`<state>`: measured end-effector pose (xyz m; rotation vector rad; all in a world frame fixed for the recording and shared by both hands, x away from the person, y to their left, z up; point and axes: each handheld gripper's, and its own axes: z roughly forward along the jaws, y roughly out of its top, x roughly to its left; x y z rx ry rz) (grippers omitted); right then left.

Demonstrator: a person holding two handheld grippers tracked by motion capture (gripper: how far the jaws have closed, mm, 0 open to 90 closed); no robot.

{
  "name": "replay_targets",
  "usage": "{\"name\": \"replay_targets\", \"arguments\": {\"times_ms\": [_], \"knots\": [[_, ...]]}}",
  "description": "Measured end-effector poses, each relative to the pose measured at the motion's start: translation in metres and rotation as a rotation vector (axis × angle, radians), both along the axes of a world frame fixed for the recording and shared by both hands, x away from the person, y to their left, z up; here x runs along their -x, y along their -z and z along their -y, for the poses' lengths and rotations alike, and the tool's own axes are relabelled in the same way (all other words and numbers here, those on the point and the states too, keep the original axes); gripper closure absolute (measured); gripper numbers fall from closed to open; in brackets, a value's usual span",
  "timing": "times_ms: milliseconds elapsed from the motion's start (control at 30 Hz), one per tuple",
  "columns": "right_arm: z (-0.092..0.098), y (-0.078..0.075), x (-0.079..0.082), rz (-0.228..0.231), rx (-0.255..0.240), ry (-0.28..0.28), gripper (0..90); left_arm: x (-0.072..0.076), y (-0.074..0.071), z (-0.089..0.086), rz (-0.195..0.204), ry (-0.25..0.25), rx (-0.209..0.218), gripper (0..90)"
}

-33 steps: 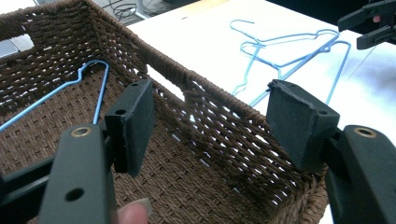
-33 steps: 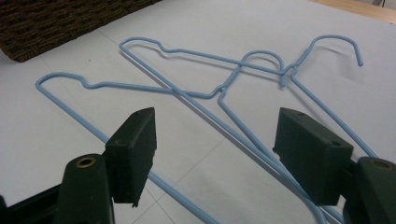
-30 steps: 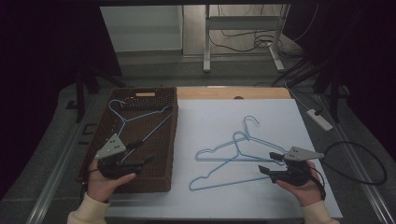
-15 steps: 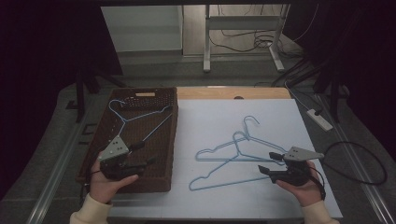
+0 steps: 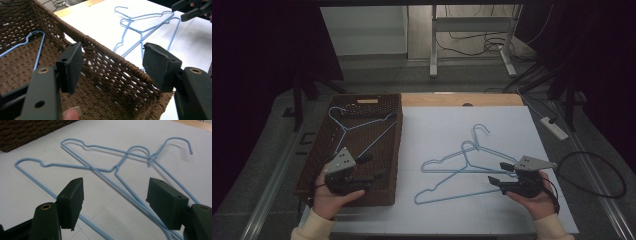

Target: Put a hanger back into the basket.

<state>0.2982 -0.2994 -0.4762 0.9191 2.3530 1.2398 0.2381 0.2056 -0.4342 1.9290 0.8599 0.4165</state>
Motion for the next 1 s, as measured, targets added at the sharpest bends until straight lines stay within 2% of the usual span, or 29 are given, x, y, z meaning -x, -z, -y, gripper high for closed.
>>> {"name": "replay_targets", "arguments": {"times_ms": [233, 633, 767, 867, 1000], "knots": [[-0.001, 0.002, -0.003, -0.003, 0.011, 0.007, 30.9, -0.001, 0.003, 0.004, -0.014, 0.014, -0.006, 33.7], [0.001, 0.000, -0.007, -0.011, 0.022, 0.026, 32.3, -0.001, 0.009, 0.004, -0.025, 0.009, -0.005, 33.8], [-0.002, -0.006, -0.009, 0.001, 0.050, 0.033, 32.3, 0.000, 0.010, 0.003, -0.031, 0.004, 0.030, 33.8], [-0.003, -0.014, -0.015, 0.005, 0.087, 0.043, 32.3, 0.000, 0.008, 0.004, -0.027, 0.006, 0.036, 33.7], [-0.004, -0.025, -0.030, -0.013, 0.131, 0.061, 32.3, 0.002, 0.006, 0.005, -0.017, 0.017, 0.039, 33.7]]}}
